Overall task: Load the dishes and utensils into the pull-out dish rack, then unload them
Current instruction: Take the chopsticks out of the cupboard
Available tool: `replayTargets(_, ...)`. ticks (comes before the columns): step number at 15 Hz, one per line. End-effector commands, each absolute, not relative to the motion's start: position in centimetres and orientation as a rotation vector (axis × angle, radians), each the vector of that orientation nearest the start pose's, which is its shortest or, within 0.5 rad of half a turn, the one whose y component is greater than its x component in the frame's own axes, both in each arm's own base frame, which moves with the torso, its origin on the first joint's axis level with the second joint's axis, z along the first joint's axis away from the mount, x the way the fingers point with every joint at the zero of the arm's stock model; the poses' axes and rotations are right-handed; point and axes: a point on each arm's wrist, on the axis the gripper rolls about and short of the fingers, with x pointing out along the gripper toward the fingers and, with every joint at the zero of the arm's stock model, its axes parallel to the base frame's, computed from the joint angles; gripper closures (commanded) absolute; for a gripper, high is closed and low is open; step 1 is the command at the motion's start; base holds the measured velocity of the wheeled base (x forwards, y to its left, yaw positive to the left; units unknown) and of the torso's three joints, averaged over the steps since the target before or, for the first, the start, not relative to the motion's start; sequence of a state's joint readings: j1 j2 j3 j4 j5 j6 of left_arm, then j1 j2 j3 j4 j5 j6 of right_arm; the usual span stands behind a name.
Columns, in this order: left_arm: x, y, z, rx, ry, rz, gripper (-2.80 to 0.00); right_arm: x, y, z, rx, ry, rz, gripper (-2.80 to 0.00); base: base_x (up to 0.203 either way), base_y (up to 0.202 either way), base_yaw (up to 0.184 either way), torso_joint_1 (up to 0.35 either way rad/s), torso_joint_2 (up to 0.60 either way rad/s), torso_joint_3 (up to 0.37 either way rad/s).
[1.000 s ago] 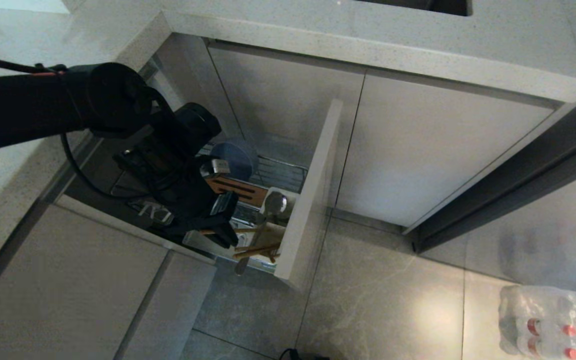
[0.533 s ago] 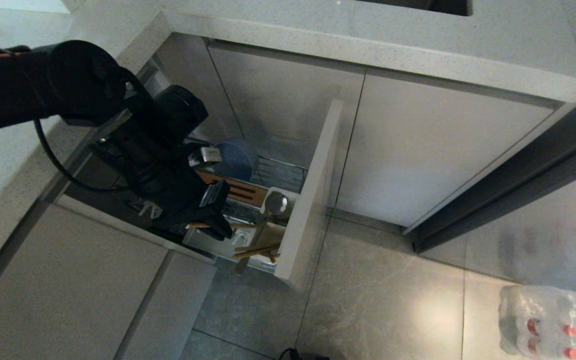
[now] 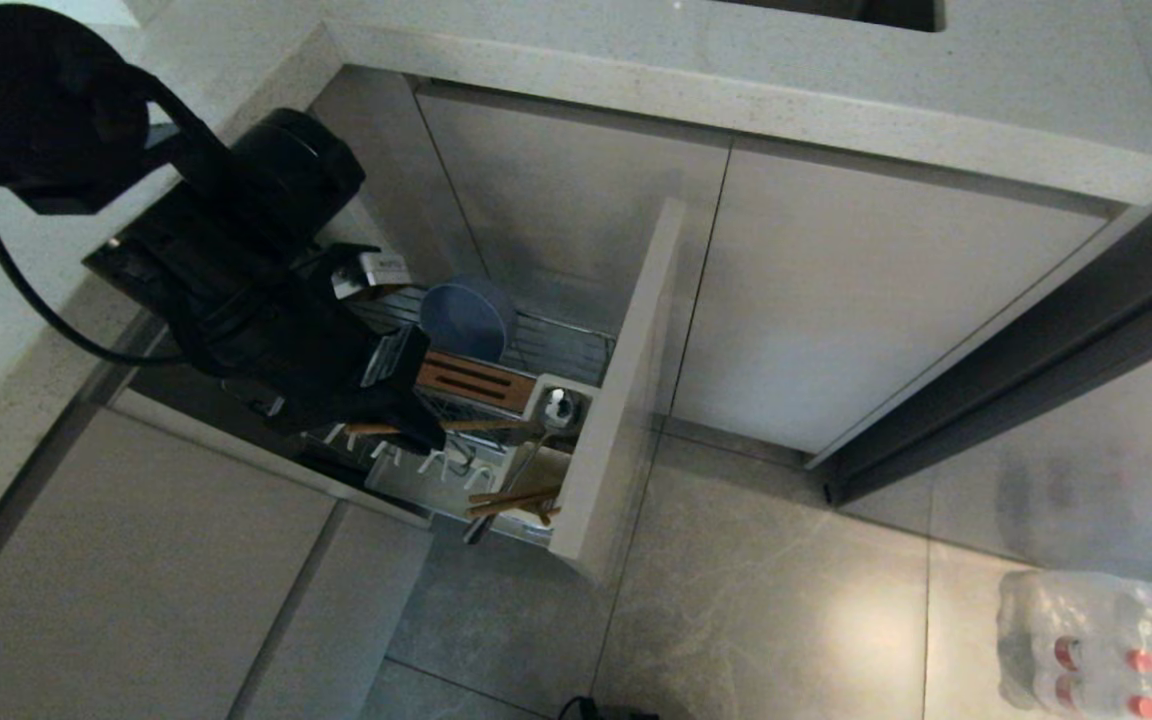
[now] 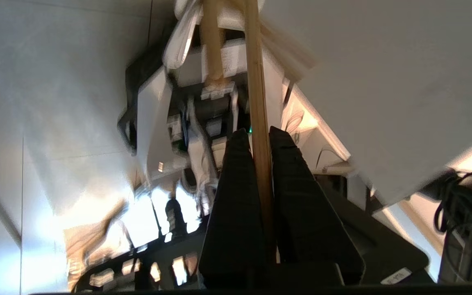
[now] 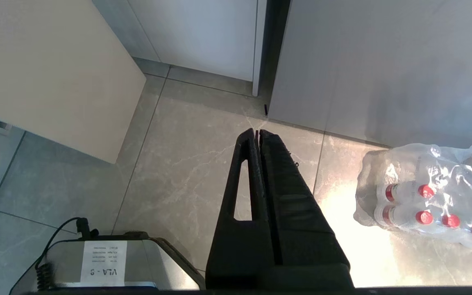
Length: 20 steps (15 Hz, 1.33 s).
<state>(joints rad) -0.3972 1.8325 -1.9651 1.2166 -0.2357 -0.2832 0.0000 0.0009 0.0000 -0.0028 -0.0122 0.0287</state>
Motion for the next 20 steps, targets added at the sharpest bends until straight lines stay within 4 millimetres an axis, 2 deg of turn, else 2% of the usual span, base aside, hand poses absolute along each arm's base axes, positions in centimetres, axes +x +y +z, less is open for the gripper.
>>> replayTargets(1,25.1,-11.1,30.9,-0.164,1.136,-0.417,0.0,-2.3,0.0,7.6,0.029,-0.003,-0.012,0.0,0.0,0.0,0.0,0.0,0.0,0.0)
replayTargets(6,23.0,-10.2,32.7,-0.172,1.082,-0.43,0.0,-2.3,0.0,7.6,0.029,-0.002,-0.012,0.0,0.0,0.0,0.0,0.0,0.0,0.0)
replayTargets(9,20.9,-9.3,34.2,-0.179,1.022,-0.446,0.0,-2.3,0.0,7.6,0.029,-0.002,-0.012,0.0,0.0,0.0,0.0,0.0,0.0,0.0)
replayTargets(11,19.0,-8.6,35.5,-0.186,0.967,-0.46,0.0,-2.3,0.0,7.6,0.029,-0.002,-0.012,0.0,0.0,0.0,0.0,0.0,0.0,0.0)
replayTargets(15,13.9,-6.5,38.2,-0.203,0.821,-0.498,0.0,-2.3,0.0,7.6,0.029,-0.002,-0.012,0.0,0.0,0.0,0.0,0.0,0.0,0.0)
replayTargets(20,8.5,-4.2,39.9,-0.217,0.682,-0.531,0.0,-2.3,0.0,7.6,0.029,-0.002,-0.012,0.0,0.0,0.0,0.0,0.0,0.0,0.0)
